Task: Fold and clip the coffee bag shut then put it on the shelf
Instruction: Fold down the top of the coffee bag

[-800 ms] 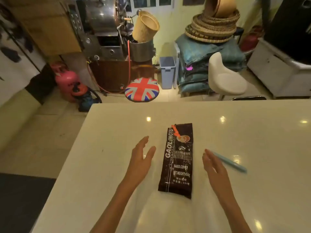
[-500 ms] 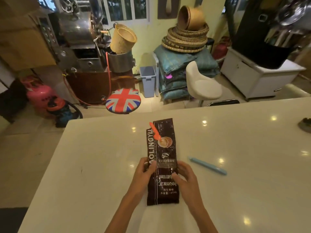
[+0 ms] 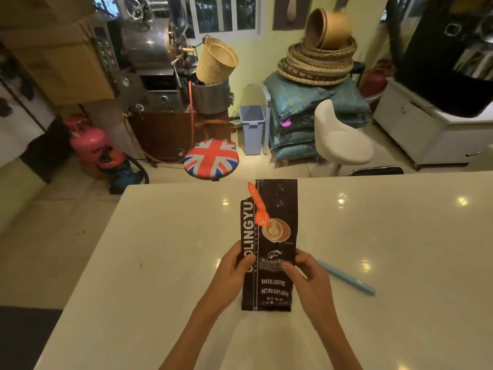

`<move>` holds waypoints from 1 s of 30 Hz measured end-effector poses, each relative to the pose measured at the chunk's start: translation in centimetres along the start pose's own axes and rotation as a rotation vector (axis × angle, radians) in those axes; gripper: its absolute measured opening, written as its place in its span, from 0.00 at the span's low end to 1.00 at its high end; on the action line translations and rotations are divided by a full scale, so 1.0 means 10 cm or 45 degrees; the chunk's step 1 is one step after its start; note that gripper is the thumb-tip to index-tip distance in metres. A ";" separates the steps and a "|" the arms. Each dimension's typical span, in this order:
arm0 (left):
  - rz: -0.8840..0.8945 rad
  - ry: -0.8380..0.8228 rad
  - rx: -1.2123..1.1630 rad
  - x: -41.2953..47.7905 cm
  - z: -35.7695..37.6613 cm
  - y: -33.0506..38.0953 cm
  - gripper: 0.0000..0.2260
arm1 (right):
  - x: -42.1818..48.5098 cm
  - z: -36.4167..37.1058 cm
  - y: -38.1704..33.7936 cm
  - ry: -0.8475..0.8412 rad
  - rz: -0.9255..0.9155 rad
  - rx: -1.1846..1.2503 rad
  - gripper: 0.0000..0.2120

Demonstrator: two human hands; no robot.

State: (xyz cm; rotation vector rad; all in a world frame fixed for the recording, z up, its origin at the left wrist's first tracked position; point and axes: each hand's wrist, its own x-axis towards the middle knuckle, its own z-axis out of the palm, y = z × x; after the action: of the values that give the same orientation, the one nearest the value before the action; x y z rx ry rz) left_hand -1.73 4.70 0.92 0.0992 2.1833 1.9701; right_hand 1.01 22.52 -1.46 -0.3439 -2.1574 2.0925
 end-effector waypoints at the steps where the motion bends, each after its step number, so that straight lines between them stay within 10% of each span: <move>1: 0.003 -0.008 -0.004 -0.01 0.01 0.01 0.12 | 0.00 0.01 -0.01 -0.006 -0.025 0.018 0.06; 11: 0.072 -0.022 -0.080 -0.12 0.01 -0.09 0.14 | -0.10 0.16 0.07 -0.199 -0.122 0.019 0.17; 21: 0.146 0.239 -0.077 0.05 -0.08 0.00 0.05 | 0.06 0.06 -0.13 -0.129 -0.156 -0.035 0.06; 30: 0.138 -0.001 -0.015 0.09 0.01 0.23 0.08 | 0.13 0.18 -0.34 -0.081 -0.221 0.070 0.04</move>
State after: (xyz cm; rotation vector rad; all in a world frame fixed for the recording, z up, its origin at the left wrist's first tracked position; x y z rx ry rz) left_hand -2.76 5.19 3.13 0.2203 2.2093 2.0386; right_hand -0.98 21.04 1.78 -0.0818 -2.0761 2.0874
